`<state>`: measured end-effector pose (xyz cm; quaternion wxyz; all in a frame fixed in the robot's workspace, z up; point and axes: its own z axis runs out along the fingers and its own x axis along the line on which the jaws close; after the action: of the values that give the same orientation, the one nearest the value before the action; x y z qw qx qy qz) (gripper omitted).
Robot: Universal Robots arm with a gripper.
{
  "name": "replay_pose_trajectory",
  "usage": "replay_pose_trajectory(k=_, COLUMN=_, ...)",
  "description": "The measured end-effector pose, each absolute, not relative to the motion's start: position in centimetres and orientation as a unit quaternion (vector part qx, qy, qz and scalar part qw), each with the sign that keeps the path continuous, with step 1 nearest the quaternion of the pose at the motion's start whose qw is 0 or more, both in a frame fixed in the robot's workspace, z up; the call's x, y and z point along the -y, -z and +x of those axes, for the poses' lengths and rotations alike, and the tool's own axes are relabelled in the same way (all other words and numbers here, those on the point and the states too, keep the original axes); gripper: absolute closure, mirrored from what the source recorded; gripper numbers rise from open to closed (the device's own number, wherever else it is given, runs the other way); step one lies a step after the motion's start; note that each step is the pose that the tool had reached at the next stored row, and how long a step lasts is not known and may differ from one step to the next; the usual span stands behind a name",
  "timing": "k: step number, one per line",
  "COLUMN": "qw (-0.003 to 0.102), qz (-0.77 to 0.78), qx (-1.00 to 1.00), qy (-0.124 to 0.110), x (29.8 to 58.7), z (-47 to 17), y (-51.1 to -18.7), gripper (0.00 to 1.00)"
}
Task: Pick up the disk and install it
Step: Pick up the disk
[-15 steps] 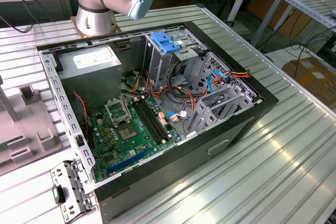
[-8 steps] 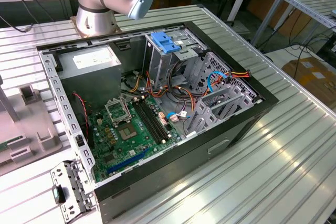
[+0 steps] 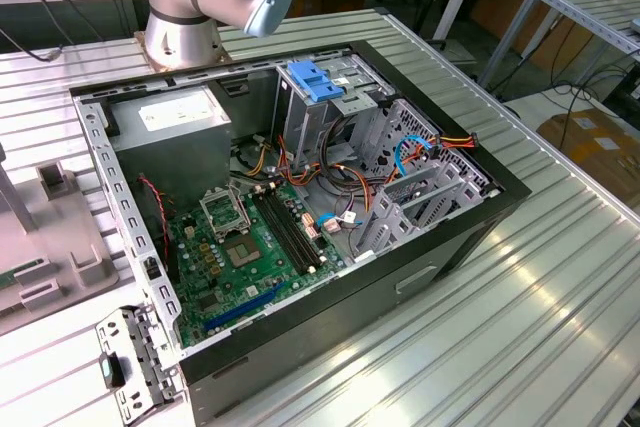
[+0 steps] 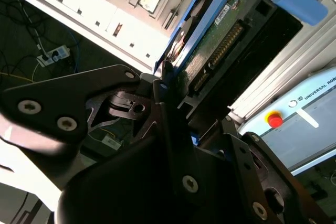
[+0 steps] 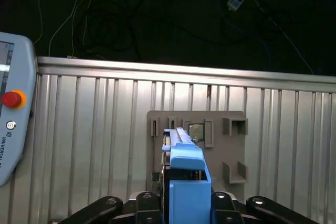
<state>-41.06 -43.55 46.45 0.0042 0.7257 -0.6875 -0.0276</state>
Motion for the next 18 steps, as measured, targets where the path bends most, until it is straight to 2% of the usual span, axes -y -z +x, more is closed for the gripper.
replay_pose_trajectory(k=18, qw=0.004, qz=0.726, qx=0.687, qy=0.028, x=43.7, z=-39.3, y=-46.4, gripper=0.63)
